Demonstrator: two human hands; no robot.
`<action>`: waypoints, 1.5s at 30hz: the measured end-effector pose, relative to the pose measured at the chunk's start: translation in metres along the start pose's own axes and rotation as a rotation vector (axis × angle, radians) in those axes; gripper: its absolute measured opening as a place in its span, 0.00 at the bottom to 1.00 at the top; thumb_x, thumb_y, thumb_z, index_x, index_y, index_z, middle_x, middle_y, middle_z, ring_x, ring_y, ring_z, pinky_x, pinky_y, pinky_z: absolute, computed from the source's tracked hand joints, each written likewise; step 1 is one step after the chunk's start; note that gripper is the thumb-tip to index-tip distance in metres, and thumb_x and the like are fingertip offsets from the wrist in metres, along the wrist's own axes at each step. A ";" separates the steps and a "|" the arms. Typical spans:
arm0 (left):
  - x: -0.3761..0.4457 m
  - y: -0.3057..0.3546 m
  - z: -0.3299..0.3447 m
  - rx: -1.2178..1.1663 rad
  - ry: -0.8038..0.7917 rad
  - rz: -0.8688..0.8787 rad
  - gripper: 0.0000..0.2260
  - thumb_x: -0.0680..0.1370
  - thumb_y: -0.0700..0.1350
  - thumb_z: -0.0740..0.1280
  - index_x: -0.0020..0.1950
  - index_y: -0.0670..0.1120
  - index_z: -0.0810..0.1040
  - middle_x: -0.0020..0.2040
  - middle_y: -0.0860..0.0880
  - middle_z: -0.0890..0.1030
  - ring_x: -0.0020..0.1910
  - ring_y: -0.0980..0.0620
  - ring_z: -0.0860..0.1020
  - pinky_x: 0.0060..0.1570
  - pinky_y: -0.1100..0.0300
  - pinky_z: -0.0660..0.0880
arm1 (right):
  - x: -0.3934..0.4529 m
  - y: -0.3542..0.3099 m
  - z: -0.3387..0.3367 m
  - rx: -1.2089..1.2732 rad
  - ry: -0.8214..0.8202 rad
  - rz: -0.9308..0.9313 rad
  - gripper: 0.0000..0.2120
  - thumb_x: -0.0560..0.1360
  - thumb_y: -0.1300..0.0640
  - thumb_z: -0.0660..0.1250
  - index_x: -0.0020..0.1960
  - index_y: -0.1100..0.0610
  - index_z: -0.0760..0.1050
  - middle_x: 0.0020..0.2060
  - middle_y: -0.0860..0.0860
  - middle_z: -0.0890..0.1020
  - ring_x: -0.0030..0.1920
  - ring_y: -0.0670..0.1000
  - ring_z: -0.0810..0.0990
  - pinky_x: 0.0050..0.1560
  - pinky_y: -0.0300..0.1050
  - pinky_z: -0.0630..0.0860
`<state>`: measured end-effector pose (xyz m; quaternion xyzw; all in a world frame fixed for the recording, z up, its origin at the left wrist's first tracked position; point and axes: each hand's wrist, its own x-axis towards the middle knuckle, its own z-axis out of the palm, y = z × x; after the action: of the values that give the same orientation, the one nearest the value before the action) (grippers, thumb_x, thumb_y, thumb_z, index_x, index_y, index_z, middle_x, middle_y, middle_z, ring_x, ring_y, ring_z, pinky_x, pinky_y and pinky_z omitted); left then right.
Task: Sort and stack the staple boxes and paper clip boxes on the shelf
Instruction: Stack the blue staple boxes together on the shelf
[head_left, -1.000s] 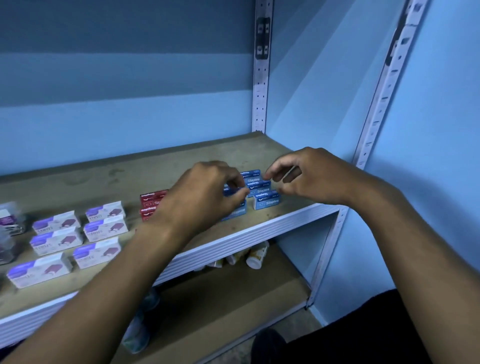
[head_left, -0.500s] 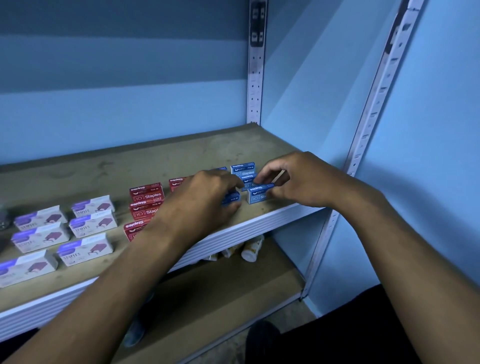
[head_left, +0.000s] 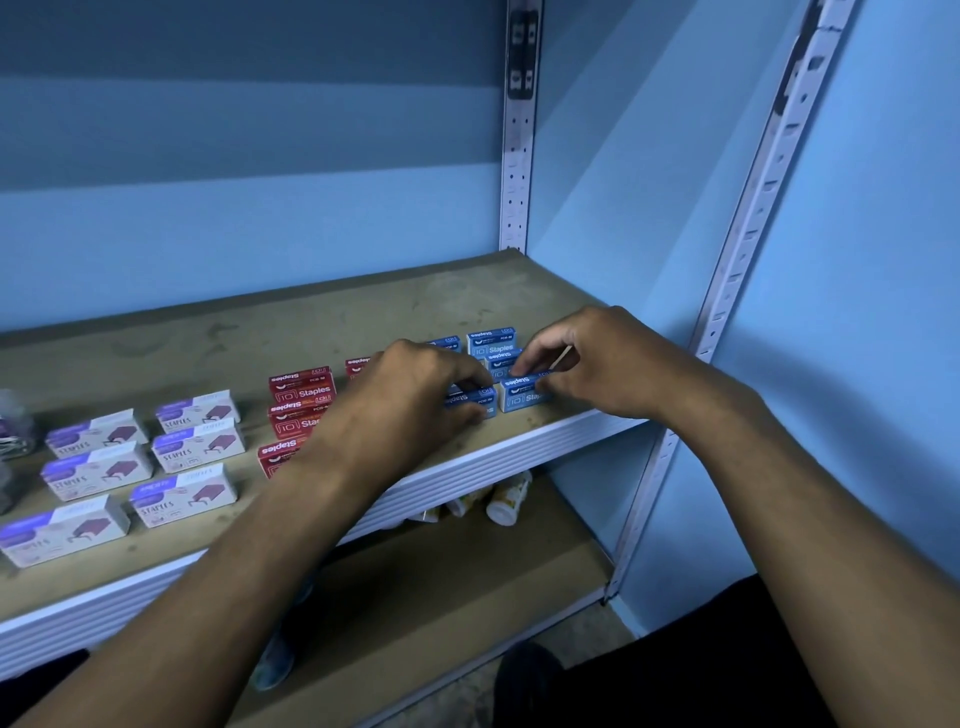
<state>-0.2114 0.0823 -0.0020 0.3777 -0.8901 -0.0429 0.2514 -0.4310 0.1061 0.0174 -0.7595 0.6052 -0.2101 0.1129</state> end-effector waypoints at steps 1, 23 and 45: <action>0.001 0.001 0.001 -0.007 0.007 -0.003 0.13 0.72 0.50 0.75 0.57 0.54 0.83 0.52 0.54 0.85 0.49 0.55 0.81 0.51 0.56 0.78 | 0.000 0.000 0.000 0.004 -0.001 0.001 0.13 0.73 0.63 0.74 0.50 0.45 0.86 0.45 0.40 0.85 0.41 0.30 0.78 0.44 0.23 0.71; 0.012 -0.010 -0.002 -0.049 0.150 0.020 0.10 0.73 0.50 0.74 0.54 0.52 0.84 0.47 0.55 0.85 0.41 0.58 0.80 0.45 0.56 0.79 | 0.001 0.000 -0.011 0.101 0.063 0.071 0.10 0.74 0.55 0.74 0.53 0.43 0.85 0.45 0.41 0.84 0.46 0.40 0.81 0.48 0.32 0.74; 0.023 -0.027 0.005 -0.003 0.053 -0.007 0.15 0.72 0.41 0.75 0.57 0.52 0.83 0.51 0.54 0.84 0.45 0.57 0.79 0.49 0.56 0.79 | 0.027 0.005 -0.001 0.042 0.006 0.079 0.11 0.74 0.58 0.74 0.53 0.44 0.85 0.51 0.42 0.85 0.47 0.38 0.80 0.54 0.35 0.75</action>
<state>-0.2094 0.0465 -0.0041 0.3815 -0.8817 -0.0352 0.2755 -0.4306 0.0792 0.0210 -0.7317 0.6306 -0.2205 0.1351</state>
